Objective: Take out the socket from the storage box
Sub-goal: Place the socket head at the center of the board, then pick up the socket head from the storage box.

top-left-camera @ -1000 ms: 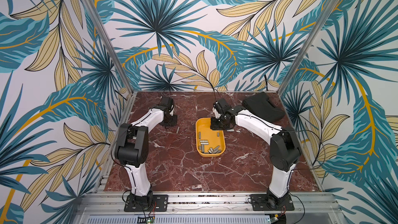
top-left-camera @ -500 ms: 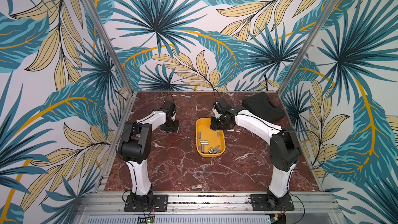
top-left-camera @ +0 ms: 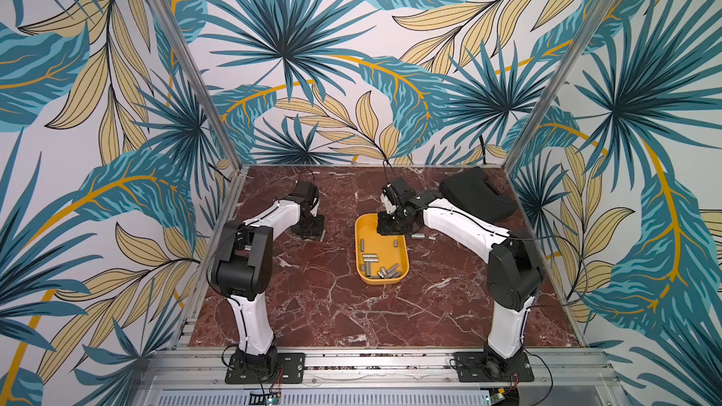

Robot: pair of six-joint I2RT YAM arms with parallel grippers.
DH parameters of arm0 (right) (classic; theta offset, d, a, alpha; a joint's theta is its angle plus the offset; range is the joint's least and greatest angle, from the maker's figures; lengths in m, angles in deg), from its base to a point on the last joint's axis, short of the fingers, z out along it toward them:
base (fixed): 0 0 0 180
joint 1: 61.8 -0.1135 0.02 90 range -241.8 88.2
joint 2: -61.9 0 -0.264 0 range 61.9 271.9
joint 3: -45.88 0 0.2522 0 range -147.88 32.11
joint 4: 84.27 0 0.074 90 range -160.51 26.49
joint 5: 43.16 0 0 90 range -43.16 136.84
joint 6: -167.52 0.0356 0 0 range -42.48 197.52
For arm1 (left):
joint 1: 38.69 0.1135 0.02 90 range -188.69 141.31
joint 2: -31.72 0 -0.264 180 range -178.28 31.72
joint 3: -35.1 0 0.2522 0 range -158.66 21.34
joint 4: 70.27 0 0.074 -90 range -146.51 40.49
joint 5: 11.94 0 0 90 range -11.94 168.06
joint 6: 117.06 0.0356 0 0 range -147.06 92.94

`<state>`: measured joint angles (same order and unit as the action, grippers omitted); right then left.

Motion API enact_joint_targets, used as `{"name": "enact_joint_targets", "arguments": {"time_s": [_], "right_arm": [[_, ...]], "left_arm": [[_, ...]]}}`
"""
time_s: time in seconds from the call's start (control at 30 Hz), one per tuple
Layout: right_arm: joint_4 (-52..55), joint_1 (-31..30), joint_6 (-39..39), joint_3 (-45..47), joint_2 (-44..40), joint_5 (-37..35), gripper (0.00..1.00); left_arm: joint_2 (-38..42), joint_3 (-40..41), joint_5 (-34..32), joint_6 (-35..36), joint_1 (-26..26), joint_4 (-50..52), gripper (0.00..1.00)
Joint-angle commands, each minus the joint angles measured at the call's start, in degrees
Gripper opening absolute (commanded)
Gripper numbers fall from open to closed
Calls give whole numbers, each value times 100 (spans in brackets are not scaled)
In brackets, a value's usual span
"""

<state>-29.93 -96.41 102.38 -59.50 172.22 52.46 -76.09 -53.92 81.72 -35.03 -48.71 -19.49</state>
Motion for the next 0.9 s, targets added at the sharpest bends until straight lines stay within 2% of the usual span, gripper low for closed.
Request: {"name": "enact_joint_targets", "arguments": {"time_s": [0.0,0.33,0.87], "right_arm": [[143,-183,8,-182,302,-38,37],[179,-497,105,-726,1031,-67,36],[420,-696,26,-1292,1958,-416,27]], "left_arm": [[536,115,-62,-106,18,32,50],[1228,705,-86,-437,19,-117,53],[1591,1301,180,-785,18,-387,53]]}}
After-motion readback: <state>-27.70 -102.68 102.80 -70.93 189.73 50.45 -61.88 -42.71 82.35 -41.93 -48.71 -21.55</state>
